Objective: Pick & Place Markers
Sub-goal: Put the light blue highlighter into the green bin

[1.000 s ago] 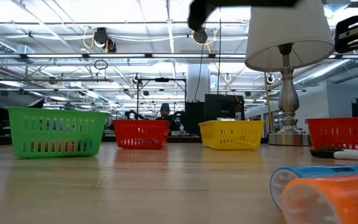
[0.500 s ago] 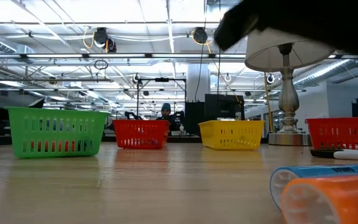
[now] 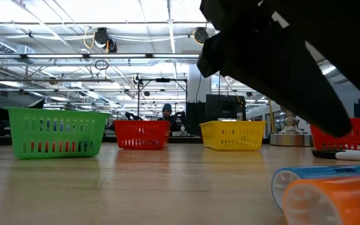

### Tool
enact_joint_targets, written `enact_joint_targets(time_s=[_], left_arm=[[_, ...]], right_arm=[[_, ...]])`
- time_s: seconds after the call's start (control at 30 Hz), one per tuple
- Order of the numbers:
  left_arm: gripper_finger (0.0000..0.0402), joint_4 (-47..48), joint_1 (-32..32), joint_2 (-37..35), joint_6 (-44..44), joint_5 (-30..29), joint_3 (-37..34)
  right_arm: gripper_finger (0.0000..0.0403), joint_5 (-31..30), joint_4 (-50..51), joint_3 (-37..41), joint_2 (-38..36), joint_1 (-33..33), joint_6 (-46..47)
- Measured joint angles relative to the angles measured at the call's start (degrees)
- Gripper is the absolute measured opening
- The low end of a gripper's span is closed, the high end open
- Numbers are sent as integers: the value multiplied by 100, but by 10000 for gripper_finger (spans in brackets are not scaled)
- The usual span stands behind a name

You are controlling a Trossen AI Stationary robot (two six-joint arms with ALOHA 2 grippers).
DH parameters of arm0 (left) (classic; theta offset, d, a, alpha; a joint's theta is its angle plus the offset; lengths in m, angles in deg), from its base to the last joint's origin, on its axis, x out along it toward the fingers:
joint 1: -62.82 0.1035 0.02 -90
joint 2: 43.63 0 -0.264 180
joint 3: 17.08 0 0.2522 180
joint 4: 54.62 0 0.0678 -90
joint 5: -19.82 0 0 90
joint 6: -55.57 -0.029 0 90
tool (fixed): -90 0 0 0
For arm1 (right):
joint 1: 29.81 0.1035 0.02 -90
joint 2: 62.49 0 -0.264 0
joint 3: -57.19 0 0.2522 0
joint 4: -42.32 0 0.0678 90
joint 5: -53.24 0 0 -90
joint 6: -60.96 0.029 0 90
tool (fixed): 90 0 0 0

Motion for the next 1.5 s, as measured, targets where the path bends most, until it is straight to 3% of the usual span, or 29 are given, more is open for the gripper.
enact_joint_targets(time_s=[0.17, 0.4, 0.77, 1.03, 1.17, 1.5], left_arm=[[201, 17, 110, 0, 21, -42, -132], [192, -107, 227, 0, 57, 156, -489], [146, -70, 418, -15, -147, 355, -577], [64, 201, 627, -48, -114, 819, -685], [62, 336, 683, -46, -190, 989, -686], [62, 1126, 687, -625, -409, -265, -733]], right_arm=[[0, -2, -169, 0, 0, 0, -234], [0, -3, -163, 0, 0, 0, -239], [0, -3, -88, 0, 2, 0, -189], [0, -4, 21, 0, 2, 0, -88], [0, -4, 24, 2, 0, 0, -88], [0, -4, 70, 2, 1, 0, -85]])
